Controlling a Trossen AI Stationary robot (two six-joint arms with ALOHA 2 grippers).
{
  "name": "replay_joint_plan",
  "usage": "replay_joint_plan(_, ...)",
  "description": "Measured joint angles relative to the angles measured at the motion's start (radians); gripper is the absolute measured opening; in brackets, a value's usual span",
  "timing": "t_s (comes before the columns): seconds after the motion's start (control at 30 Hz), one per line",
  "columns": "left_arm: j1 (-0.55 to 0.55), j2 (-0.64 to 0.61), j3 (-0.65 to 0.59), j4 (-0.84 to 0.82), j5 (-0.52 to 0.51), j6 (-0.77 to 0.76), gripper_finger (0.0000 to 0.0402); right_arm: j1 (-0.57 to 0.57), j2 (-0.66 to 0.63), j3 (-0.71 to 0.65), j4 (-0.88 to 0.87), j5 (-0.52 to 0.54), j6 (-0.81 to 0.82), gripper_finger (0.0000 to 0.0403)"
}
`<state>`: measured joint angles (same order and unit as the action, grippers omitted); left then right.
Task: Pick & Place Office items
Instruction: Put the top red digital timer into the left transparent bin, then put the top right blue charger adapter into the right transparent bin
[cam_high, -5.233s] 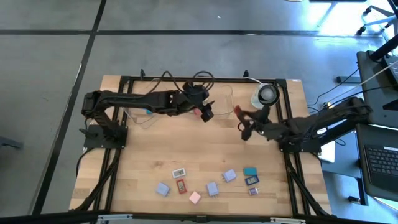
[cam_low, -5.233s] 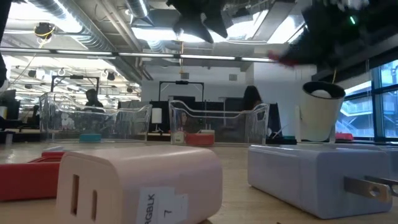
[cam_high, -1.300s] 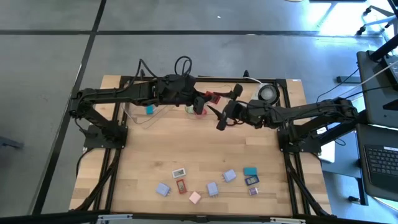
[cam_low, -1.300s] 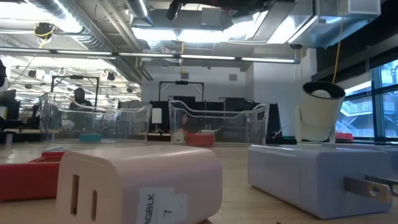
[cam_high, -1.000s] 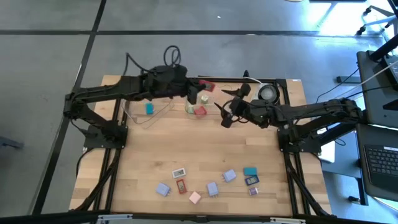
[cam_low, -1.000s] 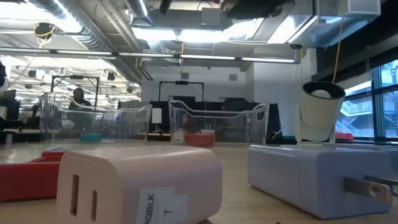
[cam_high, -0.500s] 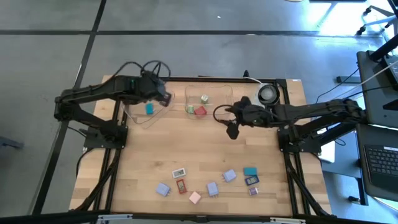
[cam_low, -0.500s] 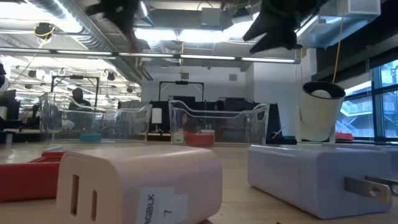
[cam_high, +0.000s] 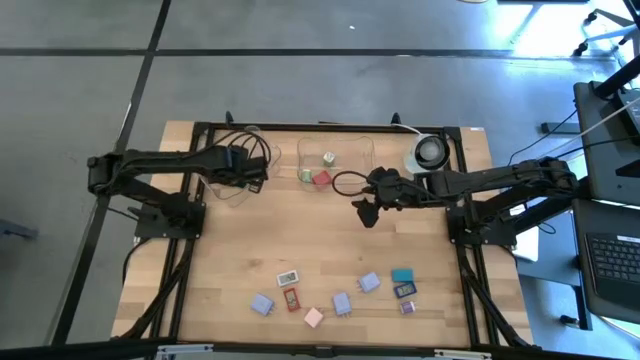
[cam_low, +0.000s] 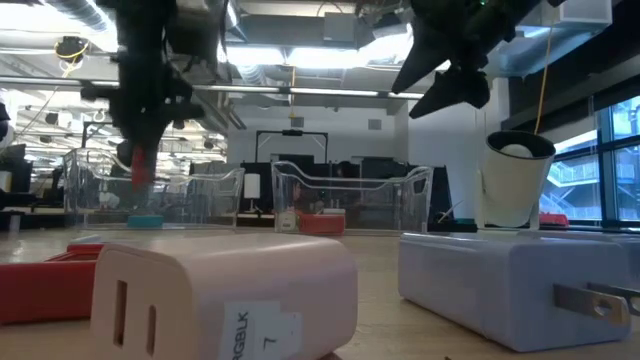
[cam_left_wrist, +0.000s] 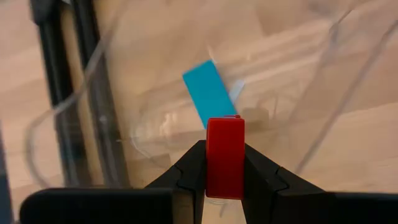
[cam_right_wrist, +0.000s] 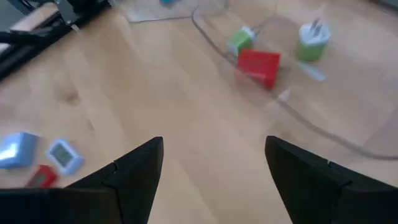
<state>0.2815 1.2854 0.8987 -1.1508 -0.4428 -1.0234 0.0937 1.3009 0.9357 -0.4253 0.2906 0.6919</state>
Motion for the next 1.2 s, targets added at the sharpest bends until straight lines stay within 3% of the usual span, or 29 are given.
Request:
replay_joint_plan(0.3, 0.064, 0.000, -0.140, 0.077, 0.015, 0.101, 0.0067, 0.025, 0.055, 0.000, -0.009, -0.021, 0.188, 0.0283)
replay_joint_plan(0.57, 0.104, 0.000, -0.157, 0.092, -0.004, 0.189, 0.0068, 0.047, 0.099, 0.000, -0.010, -0.028, 0.269, 0.0283)
replay_joint_plan(0.93, 0.108, 0.000, -0.157, 0.091, -0.009, 0.268, 0.0125, 0.068, 0.103, 0.000, -0.020, -0.209, 0.301, 0.0283)
replay_joint_plan(1.1, 0.108, 0.000, -0.128, 0.071, -0.009, 0.318, 0.0159, 0.072, 0.119, 0.000, -0.105, -0.368, 0.426, 0.0283)
replay_joint_plan(1.2, 0.108, 0.000, -0.075, 0.017, -0.009, 0.378, 0.0172, 0.095, 0.139, 0.000, -0.129, -0.455, 0.389, 0.0283)
